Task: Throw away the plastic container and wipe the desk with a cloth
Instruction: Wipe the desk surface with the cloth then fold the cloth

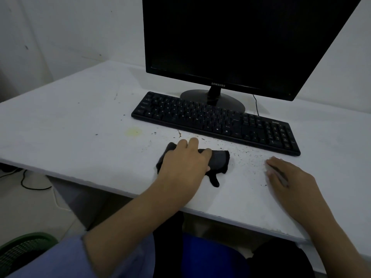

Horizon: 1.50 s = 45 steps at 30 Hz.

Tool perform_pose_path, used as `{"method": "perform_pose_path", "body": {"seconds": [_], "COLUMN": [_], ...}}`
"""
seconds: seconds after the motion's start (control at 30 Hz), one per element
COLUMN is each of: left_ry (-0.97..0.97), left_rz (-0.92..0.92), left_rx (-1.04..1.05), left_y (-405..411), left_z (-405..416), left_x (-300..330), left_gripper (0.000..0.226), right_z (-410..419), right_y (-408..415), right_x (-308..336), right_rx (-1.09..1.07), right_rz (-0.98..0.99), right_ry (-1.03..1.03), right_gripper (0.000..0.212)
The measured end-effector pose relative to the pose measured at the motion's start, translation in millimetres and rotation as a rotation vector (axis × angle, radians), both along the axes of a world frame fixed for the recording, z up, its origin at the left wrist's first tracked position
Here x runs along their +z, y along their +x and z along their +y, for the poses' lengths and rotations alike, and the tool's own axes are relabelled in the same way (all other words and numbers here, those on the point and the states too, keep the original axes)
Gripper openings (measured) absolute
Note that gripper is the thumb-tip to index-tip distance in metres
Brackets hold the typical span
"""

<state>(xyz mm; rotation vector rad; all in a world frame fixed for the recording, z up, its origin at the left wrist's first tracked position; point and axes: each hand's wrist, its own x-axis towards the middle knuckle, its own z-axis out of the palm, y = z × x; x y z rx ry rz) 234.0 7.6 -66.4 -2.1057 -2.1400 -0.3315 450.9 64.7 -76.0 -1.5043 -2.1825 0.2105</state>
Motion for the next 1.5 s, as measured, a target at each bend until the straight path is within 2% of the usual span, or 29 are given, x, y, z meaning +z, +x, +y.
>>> {"method": "perform_pose_path", "body": {"seconds": [0.13,0.2,0.27,0.43,0.5,0.57,0.67,0.73,0.83,0.9,1.0,1.1,1.2,1.27,1.33,1.4,1.5], "left_ry": [0.066,0.021,-0.014,0.179,0.176,0.087,0.076,0.051,0.055,-0.009,-0.013,0.043,0.11,0.07,0.016,0.057,0.141], "left_rz": [-0.053,-0.095,-0.114,0.141,0.187,0.236,0.15,0.108,0.042,-0.005,0.028,0.057,0.064,0.018,-0.126,-0.223,-0.208], "left_rx": [-0.243,-0.395,-0.441,-0.427,-0.304,-0.094,0.06,0.092,-0.029,-0.142,-0.223,-0.311,-0.418,-0.349,-0.219,-0.136,-0.133], "left_y": [-21.9,-36.2,-41.4,-25.5,-17.3,-2.3,18.6,24.0,5.2,-16.0,-36.9,-51.0,-65.2,-63.9,-52.9,-43.4,-39.4], "left_z": [-6.8,-6.3,-2.4,1.8,6.9,10.8,17.2,22.4,15.5,12.7,10.5,7.4,-6.5,-12.1,-11.9,-6.5,-0.2], "left_x": [3.5,4.1,1.6,-1.0,-4.2,0.4,10.9,3.8,2.5,1.4,0.5,-0.7,-2.6,-5.8,-7.4,-7.0,-3.7], "left_gripper": [0.04,0.039,0.038,0.041,0.038,0.03,0.018,0.022,0.038,0.044,0.05,0.051,0.042,0.05,0.056,0.044,0.034], "right_z": [0.6,1.2,1.6,1.2,0.6,0.7,0.9,1.2,1.5,2.1,2.4,2.4,1.9,2.6,3.4,2.9,1.2], "right_y": [0.1,0.7,0.9,0.9,1.1,1.3,1.9,1.9,3.0,3.2,2.6,2.5,2.6,2.7,2.8,2.0,2.1], "right_x": [-0.3,-0.5,-0.7,-0.4,0.0,0.1,0.2,0.5,0.4,0.1,-0.2,-0.4,-0.4,-0.7,-1.1,-0.8,0.4], "right_rx": [0.006,0.007,0.009,0.009,0.006,0.003,0.002,0.006,0.004,0.002,-0.007,-0.008,-0.003,-0.006,-0.009,-0.009,-0.009], "right_rz": [-0.012,-0.015,-0.014,-0.005,0.005,0.011,0.011,0.009,0.012,0.011,0.015,0.018,0.012,0.015,0.008,0.007,0.02], "right_ry": [-0.001,-0.003,-0.005,-0.015,-0.017,-0.019,-0.029,-0.029,-0.034,-0.036,-0.039,-0.04,-0.04,-0.042,-0.046,-0.046,-0.042], "right_gripper": [0.033,0.033,0.033,0.034,0.034,0.034,0.034,0.034,0.034,0.035,0.035,0.035,0.035,0.035,0.035,0.035,0.035]}}
